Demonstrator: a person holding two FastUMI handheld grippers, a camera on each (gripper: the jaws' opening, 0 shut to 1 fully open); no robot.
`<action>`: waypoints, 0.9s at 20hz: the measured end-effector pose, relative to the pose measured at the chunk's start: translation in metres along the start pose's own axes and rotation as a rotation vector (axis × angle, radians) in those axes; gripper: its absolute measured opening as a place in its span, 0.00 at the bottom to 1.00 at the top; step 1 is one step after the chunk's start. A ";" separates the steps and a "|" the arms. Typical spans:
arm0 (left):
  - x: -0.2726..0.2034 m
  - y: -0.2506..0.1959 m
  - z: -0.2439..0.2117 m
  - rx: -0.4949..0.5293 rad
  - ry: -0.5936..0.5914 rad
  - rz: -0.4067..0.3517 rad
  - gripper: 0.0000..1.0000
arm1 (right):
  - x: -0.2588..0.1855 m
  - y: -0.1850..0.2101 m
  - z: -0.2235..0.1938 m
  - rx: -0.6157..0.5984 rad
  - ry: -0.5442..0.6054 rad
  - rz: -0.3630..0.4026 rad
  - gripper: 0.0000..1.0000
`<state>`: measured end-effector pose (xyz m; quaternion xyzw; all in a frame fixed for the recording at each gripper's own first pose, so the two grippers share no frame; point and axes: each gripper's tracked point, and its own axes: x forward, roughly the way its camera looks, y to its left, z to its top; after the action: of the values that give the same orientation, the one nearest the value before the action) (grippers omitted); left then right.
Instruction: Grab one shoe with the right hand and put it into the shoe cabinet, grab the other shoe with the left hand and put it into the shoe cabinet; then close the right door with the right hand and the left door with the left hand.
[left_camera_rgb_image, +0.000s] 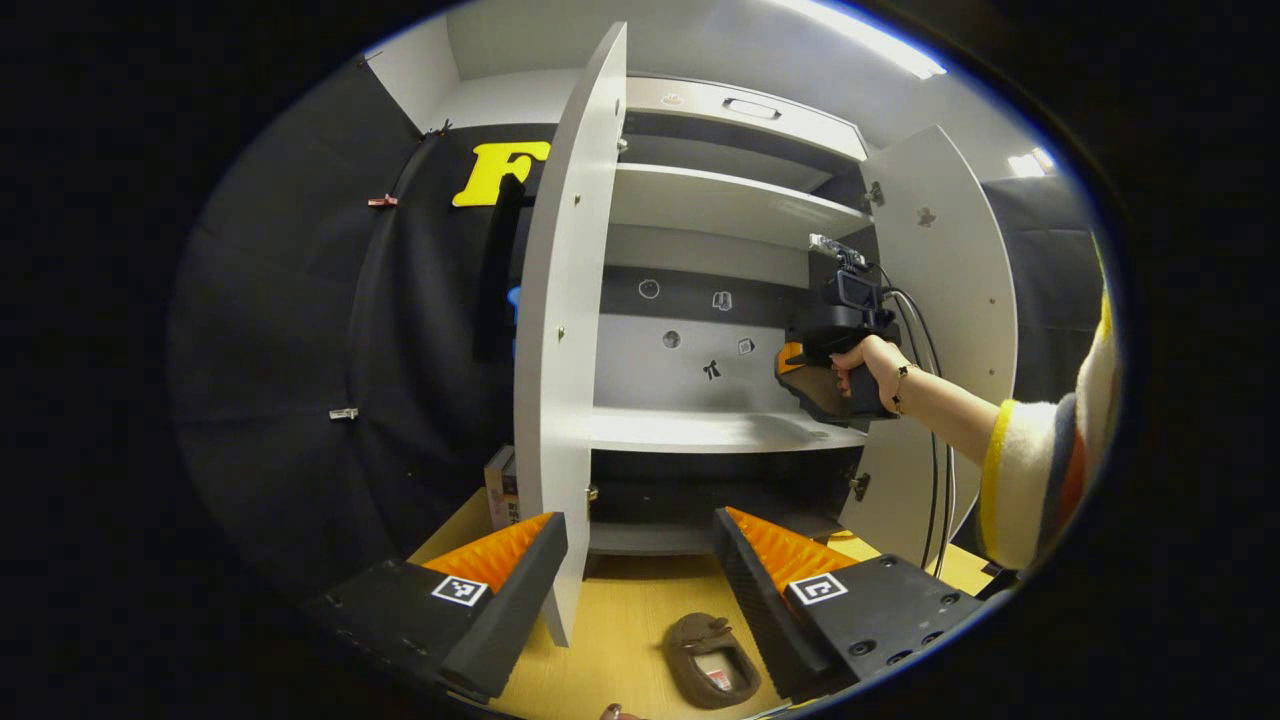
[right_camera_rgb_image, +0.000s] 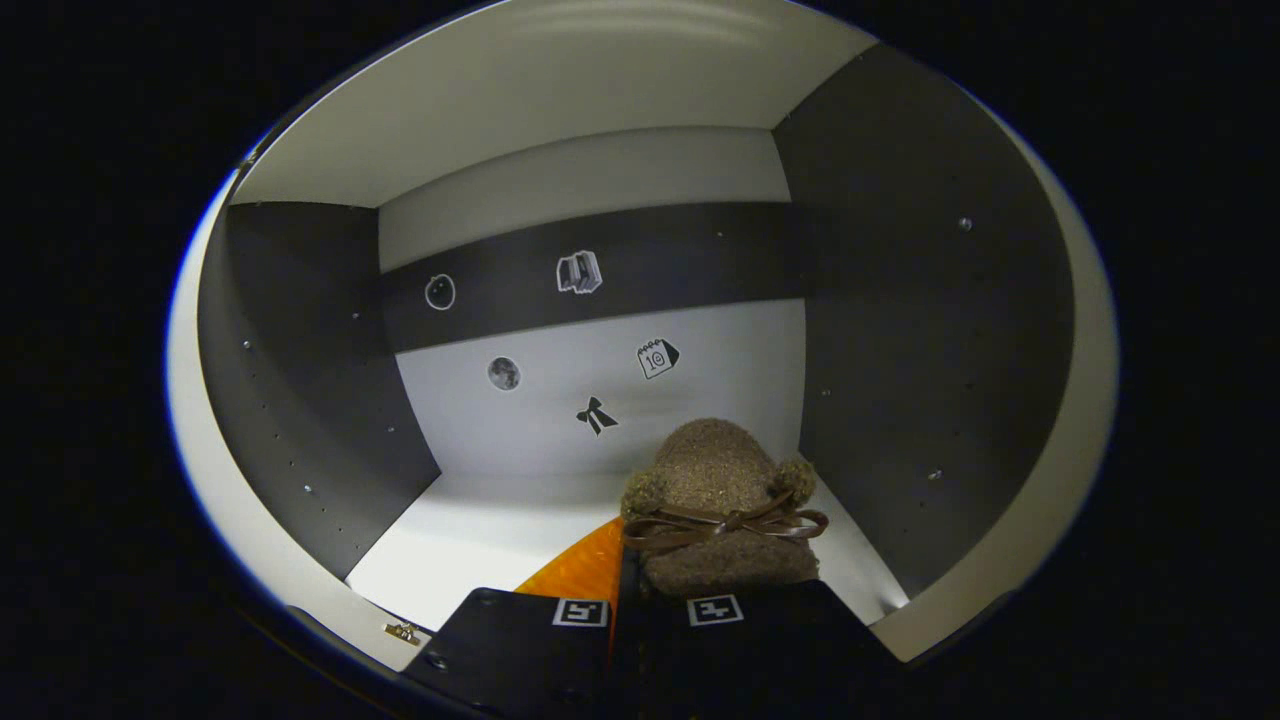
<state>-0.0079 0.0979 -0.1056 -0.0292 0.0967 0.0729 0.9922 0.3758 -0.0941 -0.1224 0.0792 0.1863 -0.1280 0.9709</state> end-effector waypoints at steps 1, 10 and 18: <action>0.004 0.002 -0.002 0.004 0.010 0.007 0.94 | 0.012 -0.006 -0.002 0.013 0.010 -0.015 0.14; 0.016 -0.002 -0.014 0.016 0.066 0.012 0.92 | 0.077 -0.021 -0.035 0.011 0.099 -0.074 0.08; 0.021 -0.011 -0.008 0.012 0.060 0.006 0.92 | 0.045 0.001 -0.032 -0.050 0.105 -0.013 0.96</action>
<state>0.0124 0.0896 -0.1166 -0.0252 0.1271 0.0742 0.9888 0.4058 -0.0963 -0.1689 0.0602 0.2406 -0.1254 0.9606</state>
